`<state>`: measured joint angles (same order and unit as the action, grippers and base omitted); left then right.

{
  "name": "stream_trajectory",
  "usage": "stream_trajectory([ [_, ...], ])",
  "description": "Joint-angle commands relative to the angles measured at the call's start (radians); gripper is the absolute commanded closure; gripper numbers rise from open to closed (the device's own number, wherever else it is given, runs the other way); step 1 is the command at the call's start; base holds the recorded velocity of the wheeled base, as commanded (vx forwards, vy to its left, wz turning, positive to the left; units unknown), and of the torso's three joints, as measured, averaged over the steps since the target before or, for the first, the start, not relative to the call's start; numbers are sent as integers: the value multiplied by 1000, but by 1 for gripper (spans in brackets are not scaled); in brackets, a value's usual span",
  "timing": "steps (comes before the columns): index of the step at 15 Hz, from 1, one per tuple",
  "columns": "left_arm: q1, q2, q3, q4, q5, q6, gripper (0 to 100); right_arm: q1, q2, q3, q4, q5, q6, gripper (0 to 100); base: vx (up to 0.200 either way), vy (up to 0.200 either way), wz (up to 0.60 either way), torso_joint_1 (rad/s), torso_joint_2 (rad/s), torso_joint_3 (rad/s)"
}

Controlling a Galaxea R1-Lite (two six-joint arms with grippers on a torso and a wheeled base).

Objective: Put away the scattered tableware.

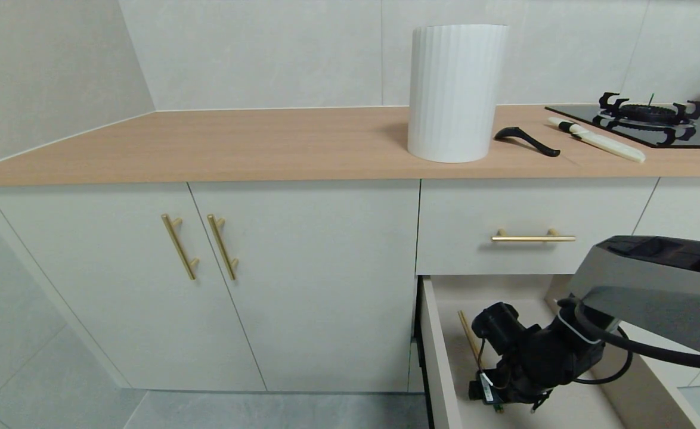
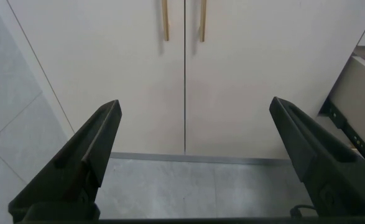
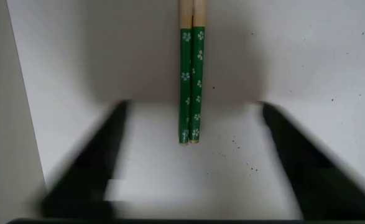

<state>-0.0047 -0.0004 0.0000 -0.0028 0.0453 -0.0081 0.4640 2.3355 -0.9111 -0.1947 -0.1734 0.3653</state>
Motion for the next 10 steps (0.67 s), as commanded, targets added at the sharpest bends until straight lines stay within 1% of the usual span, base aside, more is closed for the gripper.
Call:
stream_trajectory([
  [1, 0, 0, 0, 0, 1, -1, 0, 1, -10, 1, 0, 0, 0, 0, 0, 0, 0, 0, 0, 0],
  [3, 0, 0, 0, 0, 1, -1, 0, -1, -73, 20, 8, 0, 0, 0, 0, 0, 0, 0, 0, 0],
  [6, 0, 0, 0, 0, 1, -1, 0, -7, -288, 75, 9, 28, -5, 0, 0, 0, 0, 0, 0, 0],
  [7, 0, 0, 0, 0, 1, -1, 0, -18, -349, 83, 14, 31, -8, 0, 0, 0, 0, 0, 0, 0],
  [10, 0, 0, 0, 0, 1, -1, 0, -85, -521, 58, 100, 31, -17, 0, 0, 0, 0, 0, 0, 0],
])
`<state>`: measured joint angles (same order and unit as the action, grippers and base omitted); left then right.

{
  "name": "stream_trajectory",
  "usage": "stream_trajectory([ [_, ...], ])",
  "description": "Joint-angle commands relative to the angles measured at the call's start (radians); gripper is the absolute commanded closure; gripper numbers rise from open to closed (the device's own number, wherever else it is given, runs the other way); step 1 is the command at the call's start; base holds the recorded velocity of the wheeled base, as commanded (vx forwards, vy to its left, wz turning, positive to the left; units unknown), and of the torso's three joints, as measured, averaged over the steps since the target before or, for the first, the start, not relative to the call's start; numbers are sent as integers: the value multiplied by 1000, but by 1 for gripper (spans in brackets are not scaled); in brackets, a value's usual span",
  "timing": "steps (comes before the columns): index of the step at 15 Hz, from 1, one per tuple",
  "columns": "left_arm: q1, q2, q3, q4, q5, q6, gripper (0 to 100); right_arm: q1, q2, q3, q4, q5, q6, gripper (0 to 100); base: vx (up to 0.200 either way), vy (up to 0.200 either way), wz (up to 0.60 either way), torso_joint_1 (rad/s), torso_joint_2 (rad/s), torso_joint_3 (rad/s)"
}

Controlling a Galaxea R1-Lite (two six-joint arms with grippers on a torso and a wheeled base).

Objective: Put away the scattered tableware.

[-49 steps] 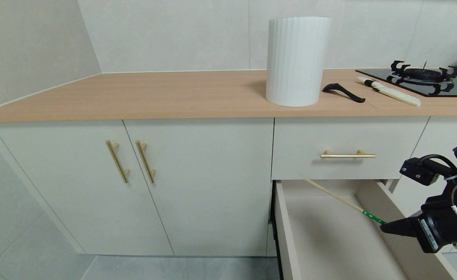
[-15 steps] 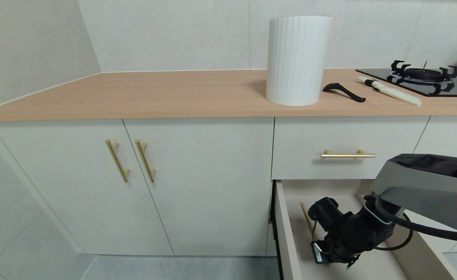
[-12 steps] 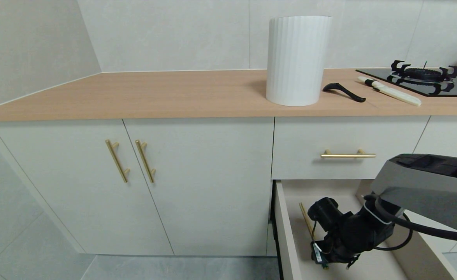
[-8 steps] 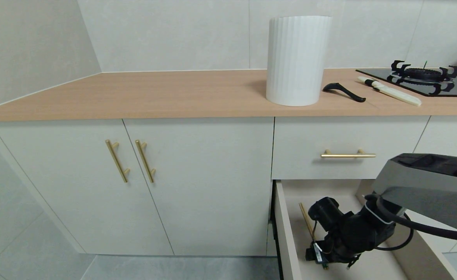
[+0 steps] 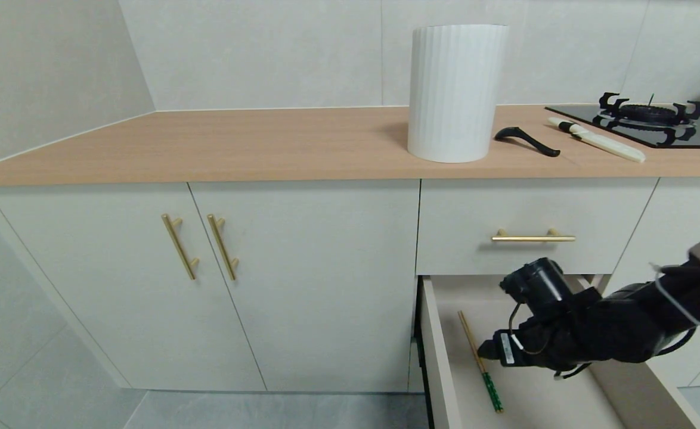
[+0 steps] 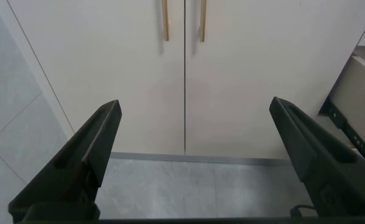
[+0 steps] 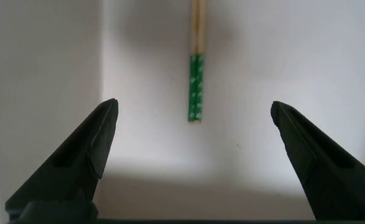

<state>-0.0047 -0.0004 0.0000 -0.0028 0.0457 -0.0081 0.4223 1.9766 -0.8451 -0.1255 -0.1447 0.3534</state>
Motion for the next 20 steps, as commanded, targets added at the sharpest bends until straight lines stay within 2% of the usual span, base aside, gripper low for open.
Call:
stream_trajectory([
  [1, 0, 0, 0, 0, 0, -1, 0, -68, -213, -14, 41, 2, -16, 0, 0, 0, 0, 0, 0, 0],
  [6, 0, 0, 0, 0, 0, -1, 0, -169, -424, -11, 43, 10, -119, 0, 0, 0, 0, 0, 0, 0],
  [13, 0, 0, 0, 0, 0, -1, 0, -174, -441, -6, 37, 7, -156, 0, 0, 0, 0, 2, -13, -3],
  [17, 0, 0, 0, 0, 0, -1, 0, -174, -444, -5, 37, 5, -156, 0, 0, 0, 0, 73, -252, -256],
  [20, 0, 0, 0, 0, 0, -1, 0, -174, -444, 1, 35, 5, -156, 0, 0, 0, 0, 181, -540, -294],
])
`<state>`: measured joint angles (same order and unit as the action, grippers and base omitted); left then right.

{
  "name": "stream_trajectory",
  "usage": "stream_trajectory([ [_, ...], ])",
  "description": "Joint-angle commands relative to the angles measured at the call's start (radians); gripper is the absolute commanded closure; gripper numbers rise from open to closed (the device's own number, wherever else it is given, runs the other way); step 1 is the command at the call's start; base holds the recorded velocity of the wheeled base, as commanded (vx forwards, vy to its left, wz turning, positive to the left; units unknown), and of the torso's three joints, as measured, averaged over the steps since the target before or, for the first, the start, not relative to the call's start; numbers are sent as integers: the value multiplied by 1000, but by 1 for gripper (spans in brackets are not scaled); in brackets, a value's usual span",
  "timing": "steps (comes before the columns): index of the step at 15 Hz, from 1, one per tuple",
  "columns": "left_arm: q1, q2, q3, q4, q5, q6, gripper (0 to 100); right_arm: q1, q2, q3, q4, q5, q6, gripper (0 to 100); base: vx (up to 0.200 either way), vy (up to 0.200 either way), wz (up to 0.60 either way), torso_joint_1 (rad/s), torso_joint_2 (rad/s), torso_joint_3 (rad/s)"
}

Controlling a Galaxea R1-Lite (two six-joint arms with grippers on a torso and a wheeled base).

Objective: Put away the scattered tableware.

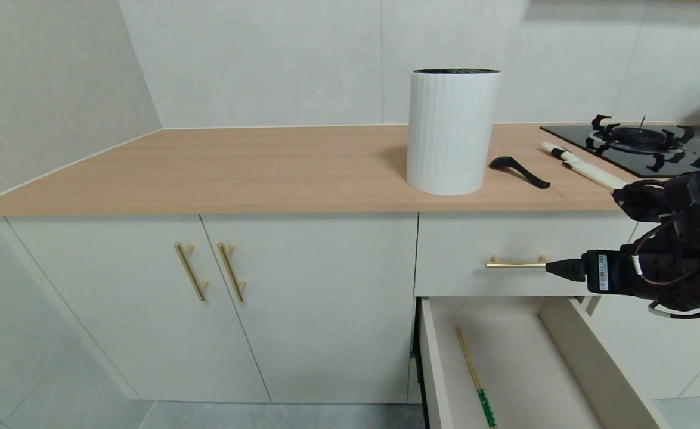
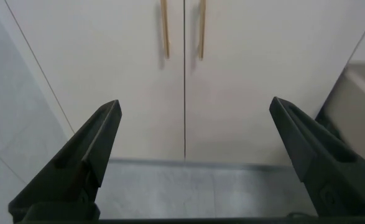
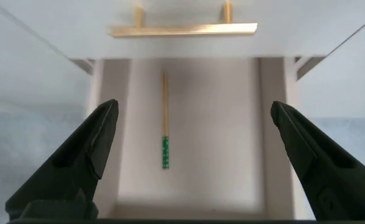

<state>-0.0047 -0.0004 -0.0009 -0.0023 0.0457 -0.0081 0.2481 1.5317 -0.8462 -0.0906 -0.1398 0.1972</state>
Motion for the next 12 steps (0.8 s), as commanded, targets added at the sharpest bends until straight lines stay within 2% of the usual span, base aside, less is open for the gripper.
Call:
stream_trajectory([
  [1, 0, 0, 1, -1, 0, 0, 0, 0, 1, 2, 0, 0, -1, 0, 0, 0, 0, 178, -500, -290],
  [10, 0, 0, 1, -1, 0, -1, 0, 3, 4, 2, 0, 2, -15, 0, 0, 0, 0, 194, -478, -283],
  [12, 0, 0, 1, -1, 0, -1, 0, 3, -2, 4, 0, 0, -28, 0, 0, 0, 0, 122, -293, -156],
])
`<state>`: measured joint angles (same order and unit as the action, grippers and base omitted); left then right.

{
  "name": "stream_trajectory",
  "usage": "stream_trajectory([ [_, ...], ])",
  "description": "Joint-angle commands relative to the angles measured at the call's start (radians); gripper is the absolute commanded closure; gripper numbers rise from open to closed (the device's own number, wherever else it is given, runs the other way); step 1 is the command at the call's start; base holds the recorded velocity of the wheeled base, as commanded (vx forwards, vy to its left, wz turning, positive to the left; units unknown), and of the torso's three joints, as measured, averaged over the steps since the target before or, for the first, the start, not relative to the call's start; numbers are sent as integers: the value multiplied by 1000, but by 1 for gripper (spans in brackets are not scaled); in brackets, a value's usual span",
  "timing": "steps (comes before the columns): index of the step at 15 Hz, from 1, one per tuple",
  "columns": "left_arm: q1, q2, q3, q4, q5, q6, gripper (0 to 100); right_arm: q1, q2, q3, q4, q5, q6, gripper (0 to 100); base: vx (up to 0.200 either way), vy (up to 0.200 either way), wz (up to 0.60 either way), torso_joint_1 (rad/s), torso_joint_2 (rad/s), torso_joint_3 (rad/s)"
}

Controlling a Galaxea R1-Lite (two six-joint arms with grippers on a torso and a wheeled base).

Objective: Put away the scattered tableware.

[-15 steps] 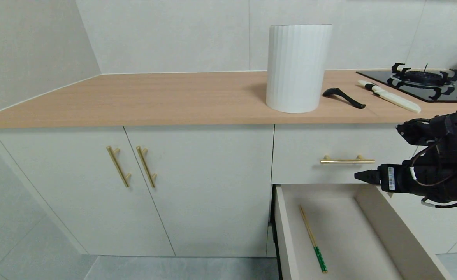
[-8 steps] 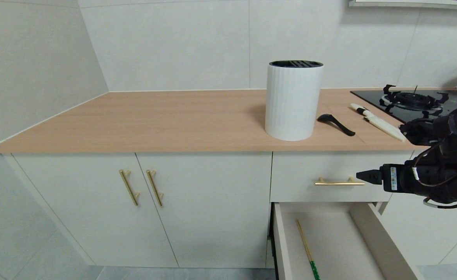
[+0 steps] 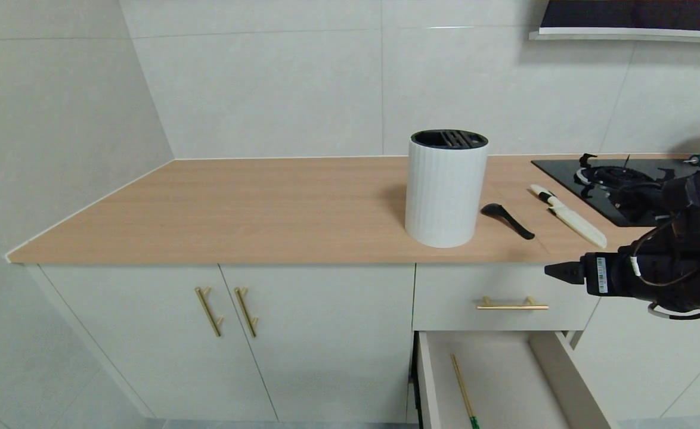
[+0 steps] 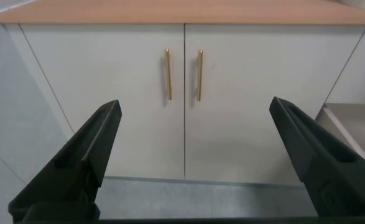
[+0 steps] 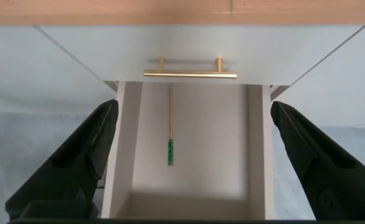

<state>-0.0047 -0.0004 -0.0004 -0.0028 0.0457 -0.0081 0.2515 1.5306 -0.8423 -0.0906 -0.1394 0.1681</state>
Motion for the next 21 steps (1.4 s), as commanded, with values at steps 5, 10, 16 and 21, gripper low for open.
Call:
stream_trajectory([
  [5, 0, 0, 0, 0, 0, -1, 0, -38, 25, -41, -87, 20, -130, 0, 0, 0, 0, 17, -35, -21],
  [10, 0, 0, 0, 0, 0, -1, 0, -123, 187, -248, -144, 221, -251, 0, 0, 0, 0, 0, 0, 0],
  [16, 0, 0, 0, 0, 0, -1, 0, -253, 387, -370, -221, 461, -314, 0, 0, 0, 0, 0, 0, 0],
  [21, 0, 0, 0, 0, 0, -1, 0, -248, 553, -426, -328, 468, -318, 0, 0, 0, 0, 0, 0, 0],
])
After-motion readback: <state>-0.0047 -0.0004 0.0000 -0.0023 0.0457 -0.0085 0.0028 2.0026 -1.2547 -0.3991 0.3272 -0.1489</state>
